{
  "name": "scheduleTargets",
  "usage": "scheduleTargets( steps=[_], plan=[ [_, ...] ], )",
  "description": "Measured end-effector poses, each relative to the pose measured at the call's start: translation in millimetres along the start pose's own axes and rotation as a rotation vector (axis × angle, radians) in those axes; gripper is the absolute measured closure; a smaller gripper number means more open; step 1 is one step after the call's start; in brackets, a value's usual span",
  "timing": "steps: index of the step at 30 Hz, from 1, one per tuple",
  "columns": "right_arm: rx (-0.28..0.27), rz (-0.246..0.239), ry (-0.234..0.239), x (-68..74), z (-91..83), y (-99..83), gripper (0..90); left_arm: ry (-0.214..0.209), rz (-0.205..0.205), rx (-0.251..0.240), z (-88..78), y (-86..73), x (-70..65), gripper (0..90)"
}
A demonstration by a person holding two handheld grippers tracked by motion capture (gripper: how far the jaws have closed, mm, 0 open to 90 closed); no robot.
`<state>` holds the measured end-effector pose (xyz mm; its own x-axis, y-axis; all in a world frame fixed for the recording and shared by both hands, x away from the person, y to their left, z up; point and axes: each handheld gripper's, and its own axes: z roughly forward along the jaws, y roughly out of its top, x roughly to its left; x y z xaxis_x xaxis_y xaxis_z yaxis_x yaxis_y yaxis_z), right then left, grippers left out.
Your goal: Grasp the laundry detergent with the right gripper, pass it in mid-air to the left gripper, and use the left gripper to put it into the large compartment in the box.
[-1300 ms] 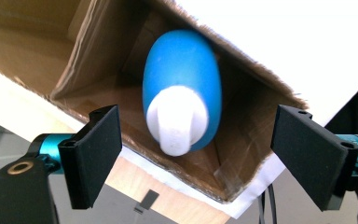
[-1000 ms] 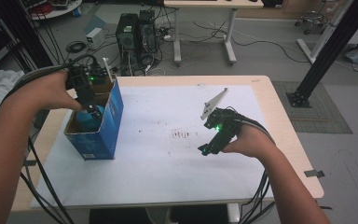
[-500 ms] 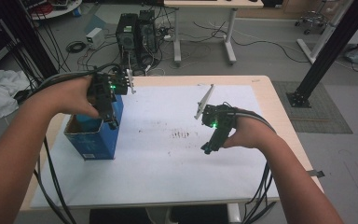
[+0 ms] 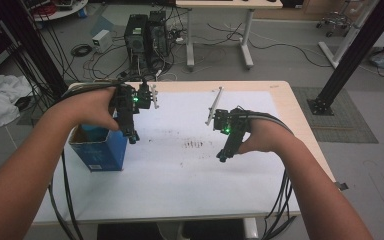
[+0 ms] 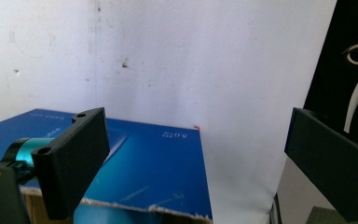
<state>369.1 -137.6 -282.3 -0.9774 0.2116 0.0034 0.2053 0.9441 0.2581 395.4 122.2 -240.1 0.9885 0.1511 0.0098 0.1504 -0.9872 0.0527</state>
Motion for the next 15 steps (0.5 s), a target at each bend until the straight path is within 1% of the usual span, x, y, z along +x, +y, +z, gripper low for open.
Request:
scheduleTargets(
  steps=[2, 3, 5, 6, 7, 10, 13, 15],
  plan=[
    [-0.001, 0.001, 0.002, -1.0, 0.3, 0.0, 13.0, -0.002, 0.001, 0.004, 1.7, 1.0, 0.3, 6.4],
    [0.007, 0.000, 0.001, -3.6, 2.8, 0.1, 13.0, -0.007, 0.011, 0.008, 9.5, 5.8, 2.7, 6.4],
    [0.018, 0.001, 0.006, -5.5, 4.3, -0.4, 13.0, -0.006, 0.017, 0.006, 13.3, 9.0, 3.5, 6.4],
    [0.024, 0.007, 0.006, -6.3, 4.7, -0.8, 13.0, -0.006, 0.017, 0.006, 13.3, 9.0, 3.5, 6.4],
    [0.021, 0.004, 0.006, -8.0, 5.4, -1.0, 13.0, -0.008, 0.029, 0.005, 16.1, 11.7, 3.8, 6.4],
    [0.024, 0.002, 0.007, -9.7, 5.8, -1.4, 13.0, -0.012, 0.028, -0.001, 17.7, 12.8, 3.2, 6.4],
    [0.051, 0.007, 0.012, -15.1, 8.1, -2.4, 13.0, -0.018, 0.038, -0.008, 20.2, 14.8, 3.4, 6.4],
    [0.046, 0.004, 0.011, -16.5, 7.5, -2.5, 13.0, -0.024, 0.042, -0.005, 21.4, 16.0, 3.4, 6.4]
  ],
)
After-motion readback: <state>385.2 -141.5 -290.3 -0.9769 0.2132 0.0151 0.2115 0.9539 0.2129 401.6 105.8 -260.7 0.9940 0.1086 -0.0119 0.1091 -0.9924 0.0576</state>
